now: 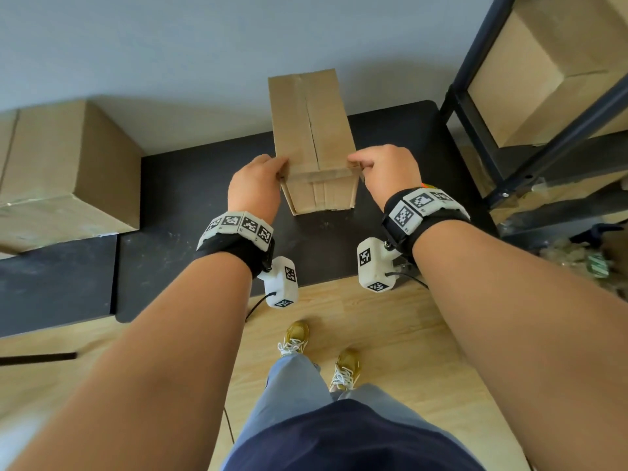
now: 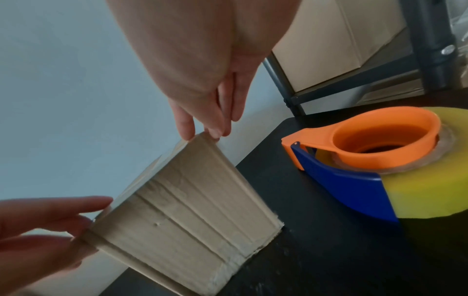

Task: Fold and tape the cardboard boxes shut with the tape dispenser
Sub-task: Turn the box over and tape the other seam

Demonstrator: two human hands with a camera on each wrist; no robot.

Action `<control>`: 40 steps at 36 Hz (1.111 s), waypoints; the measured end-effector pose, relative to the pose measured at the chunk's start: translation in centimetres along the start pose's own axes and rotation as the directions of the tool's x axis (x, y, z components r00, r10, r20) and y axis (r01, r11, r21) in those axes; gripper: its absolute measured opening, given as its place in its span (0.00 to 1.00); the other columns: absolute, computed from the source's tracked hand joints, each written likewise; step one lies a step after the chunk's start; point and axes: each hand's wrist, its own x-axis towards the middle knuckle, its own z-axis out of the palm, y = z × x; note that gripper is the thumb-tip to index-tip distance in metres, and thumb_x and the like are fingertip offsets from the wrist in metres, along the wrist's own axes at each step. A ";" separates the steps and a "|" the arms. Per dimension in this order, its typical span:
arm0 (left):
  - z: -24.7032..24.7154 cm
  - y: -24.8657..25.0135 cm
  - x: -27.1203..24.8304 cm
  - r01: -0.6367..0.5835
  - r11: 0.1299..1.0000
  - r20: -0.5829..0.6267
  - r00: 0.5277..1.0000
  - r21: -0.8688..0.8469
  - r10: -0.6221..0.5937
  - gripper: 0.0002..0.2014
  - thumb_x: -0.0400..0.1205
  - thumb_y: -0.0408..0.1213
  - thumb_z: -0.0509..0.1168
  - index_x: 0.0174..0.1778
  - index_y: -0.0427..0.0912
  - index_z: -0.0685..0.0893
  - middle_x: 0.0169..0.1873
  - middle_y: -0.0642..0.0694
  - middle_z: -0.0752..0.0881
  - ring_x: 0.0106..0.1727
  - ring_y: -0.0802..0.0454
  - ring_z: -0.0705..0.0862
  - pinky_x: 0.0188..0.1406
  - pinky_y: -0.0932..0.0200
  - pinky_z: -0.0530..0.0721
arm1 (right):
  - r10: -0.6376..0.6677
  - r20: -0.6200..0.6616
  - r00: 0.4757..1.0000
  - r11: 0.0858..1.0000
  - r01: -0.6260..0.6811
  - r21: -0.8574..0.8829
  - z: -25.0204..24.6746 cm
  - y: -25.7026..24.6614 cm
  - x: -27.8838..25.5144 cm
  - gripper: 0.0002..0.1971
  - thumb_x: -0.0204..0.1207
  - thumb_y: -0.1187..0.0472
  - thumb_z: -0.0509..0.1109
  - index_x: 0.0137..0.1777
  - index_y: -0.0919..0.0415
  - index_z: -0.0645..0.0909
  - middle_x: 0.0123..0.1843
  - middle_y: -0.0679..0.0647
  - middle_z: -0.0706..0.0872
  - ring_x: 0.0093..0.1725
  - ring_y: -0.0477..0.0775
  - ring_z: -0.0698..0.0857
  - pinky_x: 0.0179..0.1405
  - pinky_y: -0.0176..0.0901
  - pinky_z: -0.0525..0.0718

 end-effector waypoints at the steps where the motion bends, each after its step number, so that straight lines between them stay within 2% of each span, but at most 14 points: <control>1: -0.1 -0.1 0.0 -0.003 1.000 0.006 1.000 0.009 0.003 0.18 0.78 0.24 0.59 0.59 0.43 0.86 0.42 0.41 0.84 0.41 0.39 0.82 0.40 0.50 0.81 | -0.002 -0.009 1.000 1.000 0.002 -0.002 0.1 0.0 0.0 0.23 0.78 0.73 0.61 0.66 0.54 0.86 0.64 0.51 0.88 0.63 0.53 0.85 0.66 0.42 0.79; 5: -0.2 -0.6 -0.2 -0.005 1.000 0.038 0.999 -0.007 0.005 0.15 0.84 0.31 0.59 0.63 0.43 0.85 0.43 0.40 0.86 0.45 0.40 0.84 0.47 0.46 0.83 | -0.021 -0.034 0.999 1.000 0.021 -0.008 0.4 0.3 0.1 0.20 0.80 0.71 0.62 0.66 0.53 0.85 0.57 0.51 0.89 0.57 0.52 0.86 0.56 0.35 0.76; 8: 0.0 -0.9 -0.1 0.000 1.000 0.067 0.998 0.015 -0.001 0.17 0.85 0.35 0.59 0.69 0.46 0.81 0.43 0.42 0.86 0.45 0.42 0.83 0.49 0.45 0.83 | -0.047 -0.034 0.998 0.999 0.046 -0.012 0.6 0.3 0.3 0.19 0.80 0.71 0.63 0.65 0.54 0.85 0.53 0.52 0.89 0.53 0.52 0.85 0.54 0.37 0.77; 13: 0.3 -1.0 0.5 -0.013 0.997 0.092 0.996 0.070 0.007 0.16 0.86 0.40 0.60 0.69 0.46 0.80 0.42 0.42 0.84 0.45 0.42 0.83 0.47 0.45 0.83 | -0.055 -0.031 0.998 0.998 0.054 -0.041 0.9 0.4 0.5 0.15 0.80 0.69 0.65 0.62 0.55 0.85 0.51 0.53 0.87 0.48 0.50 0.82 0.47 0.39 0.75; 16: 0.7 -0.9 0.8 -0.002 0.995 0.095 0.995 0.097 -0.007 0.16 0.87 0.40 0.57 0.70 0.47 0.79 0.43 0.43 0.84 0.44 0.44 0.82 0.45 0.49 0.82 | -0.050 -0.048 0.998 0.996 0.046 -0.077 1.2 0.3 0.4 0.13 0.81 0.69 0.64 0.60 0.57 0.85 0.52 0.55 0.84 0.46 0.49 0.78 0.44 0.40 0.73; 19: 1.1 -0.5 0.8 0.027 0.994 0.079 0.996 0.108 -0.036 0.16 0.87 0.38 0.55 0.69 0.48 0.79 0.42 0.44 0.82 0.42 0.45 0.80 0.40 0.53 0.77 | -0.027 -0.078 0.997 0.995 0.019 -0.103 1.6 0.2 0.3 0.12 0.81 0.69 0.63 0.58 0.59 0.84 0.53 0.56 0.84 0.48 0.53 0.81 0.43 0.42 0.74; 22: 1.5 -0.1 0.8 0.064 0.994 0.072 0.995 0.085 -0.070 0.18 0.87 0.36 0.55 0.72 0.47 0.77 0.44 0.43 0.82 0.41 0.45 0.78 0.39 0.53 0.76 | -0.003 -0.082 0.997 0.997 -0.003 -0.079 1.9 -0.1 0.3 0.13 0.80 0.71 0.62 0.58 0.61 0.85 0.55 0.58 0.85 0.52 0.58 0.84 0.48 0.47 0.81; 27: 1.4 0.3 0.2 0.060 0.996 0.070 0.995 0.069 -0.065 0.22 0.85 0.31 0.56 0.77 0.44 0.72 0.45 0.42 0.80 0.39 0.46 0.75 0.36 0.52 0.75 | 0.048 -0.063 0.997 0.995 -0.053 -0.081 1.7 -0.9 0.4 0.15 0.79 0.72 0.63 0.61 0.60 0.84 0.57 0.57 0.84 0.53 0.57 0.84 0.46 0.43 0.79; 29: 1.5 0.4 -0.3 0.063 0.997 0.051 0.997 0.041 -0.065 0.24 0.84 0.31 0.56 0.78 0.44 0.72 0.45 0.43 0.79 0.40 0.47 0.75 0.36 0.54 0.73 | 0.071 -0.050 0.996 0.993 -0.076 -0.088 1.5 -1.2 0.3 0.15 0.79 0.70 0.64 0.62 0.59 0.84 0.58 0.56 0.84 0.53 0.56 0.84 0.44 0.42 0.76; 31: 1.4 0.4 -0.9 0.066 0.998 0.031 0.997 -0.023 -0.065 0.26 0.81 0.33 0.58 0.78 0.44 0.72 0.45 0.46 0.80 0.43 0.49 0.76 0.38 0.55 0.76 | 0.099 -0.042 0.994 0.992 -0.102 -0.067 1.3 -1.6 0.1 0.14 0.80 0.65 0.63 0.61 0.57 0.84 0.57 0.54 0.84 0.53 0.55 0.84 0.43 0.44 0.79; 35: 0.8 0.6 -1.4 0.075 0.994 0.013 0.997 -0.080 -0.074 0.25 0.82 0.43 0.57 0.77 0.46 0.74 0.45 0.48 0.81 0.46 0.50 0.78 0.43 0.54 0.81 | 0.147 -0.041 0.988 0.987 -0.149 -0.060 0.9 -2.4 -0.3 0.10 0.77 0.50 0.63 0.49 0.52 0.83 0.47 0.48 0.85 0.44 0.50 0.83 0.38 0.42 0.79; 38: 0.8 0.8 -0.9 0.093 0.994 0.012 0.996 -0.062 -0.092 0.22 0.86 0.49 0.54 0.74 0.47 0.77 0.43 0.48 0.82 0.46 0.50 0.80 0.44 0.52 0.83 | 0.135 -0.033 0.990 0.983 -0.138 -0.121 0.7 -2.6 -0.1 0.14 0.77 0.43 0.65 0.46 0.53 0.82 0.43 0.49 0.84 0.40 0.51 0.83 0.36 0.42 0.80; 40: 0.8 0.7 -0.7 0.076 0.997 0.038 0.996 0.007 -0.076 0.21 0.87 0.48 0.54 0.74 0.45 0.76 0.42 0.46 0.82 0.45 0.48 0.80 0.43 0.50 0.82 | 0.118 -0.023 0.993 0.979 -0.120 -0.165 0.8 -2.5 0.0 0.15 0.77 0.41 0.68 0.48 0.54 0.81 0.45 0.50 0.82 0.41 0.52 0.83 0.38 0.44 0.82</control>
